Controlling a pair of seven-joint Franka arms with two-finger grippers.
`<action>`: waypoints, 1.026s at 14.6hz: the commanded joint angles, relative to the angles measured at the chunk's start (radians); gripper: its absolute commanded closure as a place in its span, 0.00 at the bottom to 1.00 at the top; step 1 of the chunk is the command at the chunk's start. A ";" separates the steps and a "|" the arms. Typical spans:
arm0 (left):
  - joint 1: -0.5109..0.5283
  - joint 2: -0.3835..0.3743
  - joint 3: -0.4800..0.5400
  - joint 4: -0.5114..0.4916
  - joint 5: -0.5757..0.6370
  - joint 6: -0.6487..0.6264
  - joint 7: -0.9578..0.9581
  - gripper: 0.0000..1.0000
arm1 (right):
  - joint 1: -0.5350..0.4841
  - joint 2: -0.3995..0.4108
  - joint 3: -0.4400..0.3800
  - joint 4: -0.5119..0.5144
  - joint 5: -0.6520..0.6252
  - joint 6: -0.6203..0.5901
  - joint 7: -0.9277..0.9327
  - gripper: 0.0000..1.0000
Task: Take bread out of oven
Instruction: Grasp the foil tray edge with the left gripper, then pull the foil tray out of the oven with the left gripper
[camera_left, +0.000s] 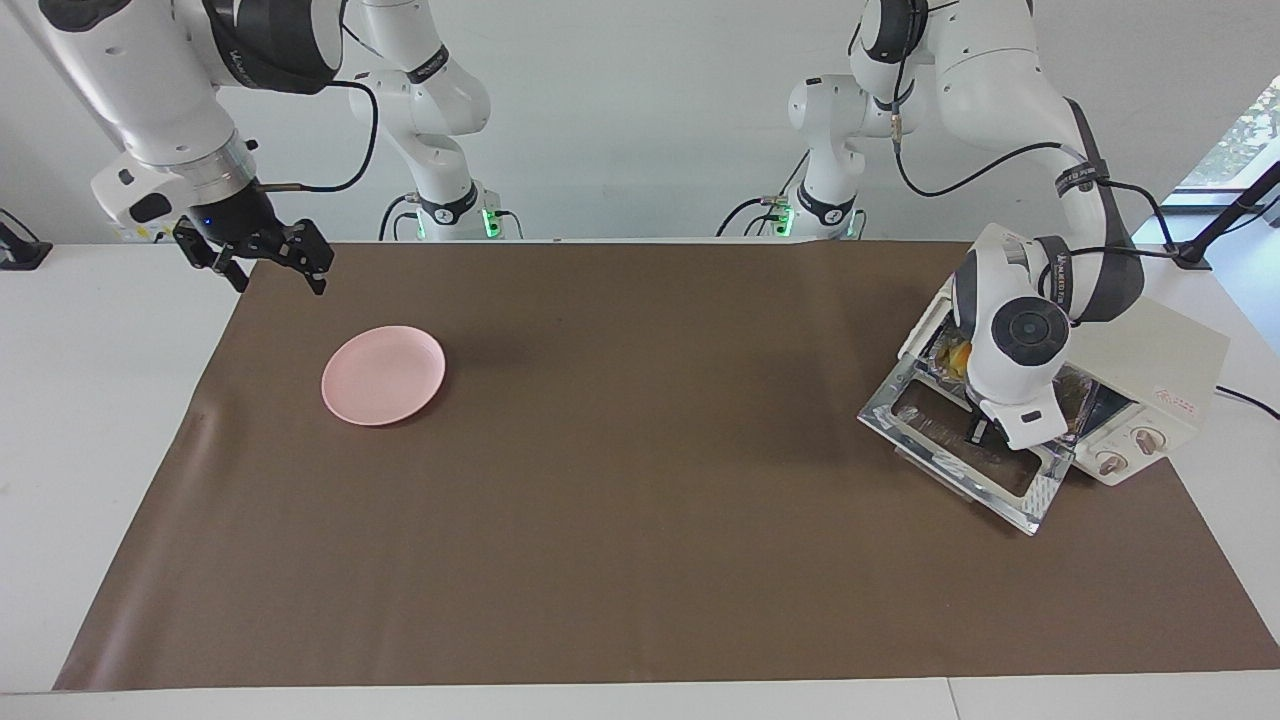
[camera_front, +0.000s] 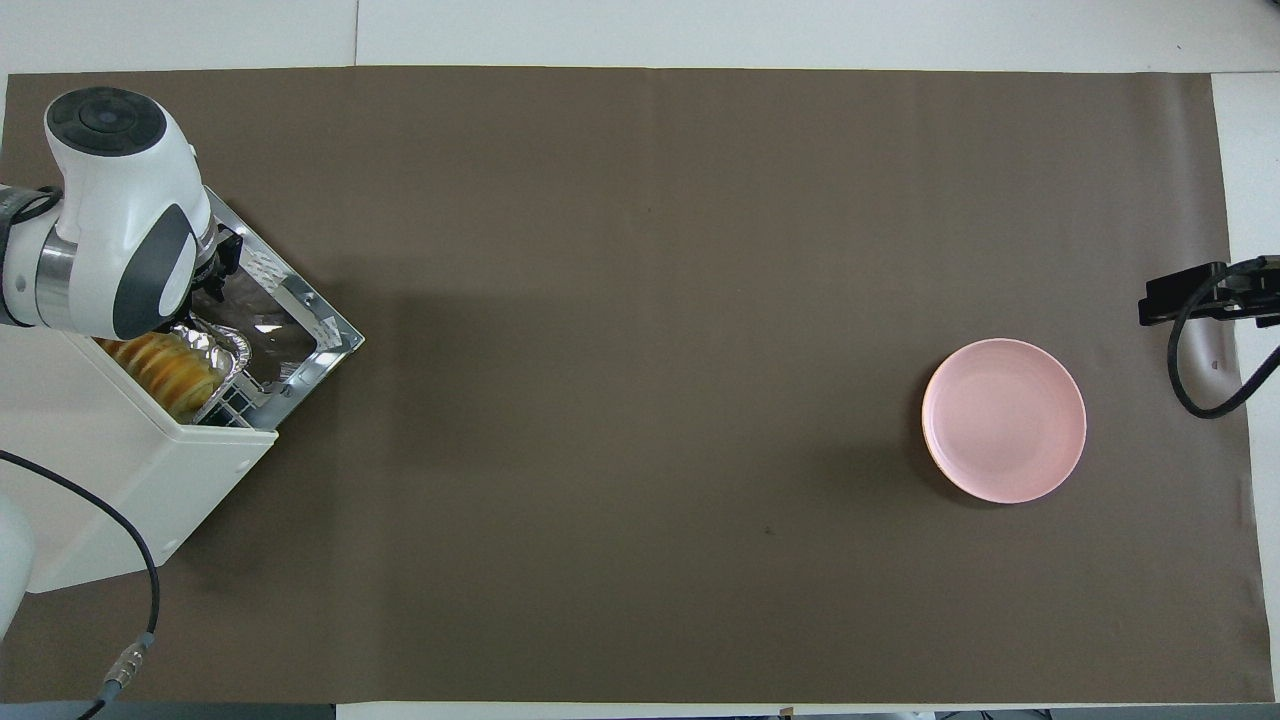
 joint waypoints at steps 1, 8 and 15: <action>0.009 -0.028 -0.005 -0.042 0.025 0.034 -0.013 1.00 | -0.017 -0.023 0.009 -0.028 -0.001 0.021 -0.013 0.00; -0.028 -0.025 -0.013 0.050 0.013 0.005 0.004 1.00 | -0.017 -0.023 0.009 -0.028 -0.001 0.027 -0.012 0.00; -0.093 0.024 -0.014 0.178 -0.172 -0.001 0.003 1.00 | -0.019 -0.023 0.009 -0.030 -0.001 0.025 -0.013 0.00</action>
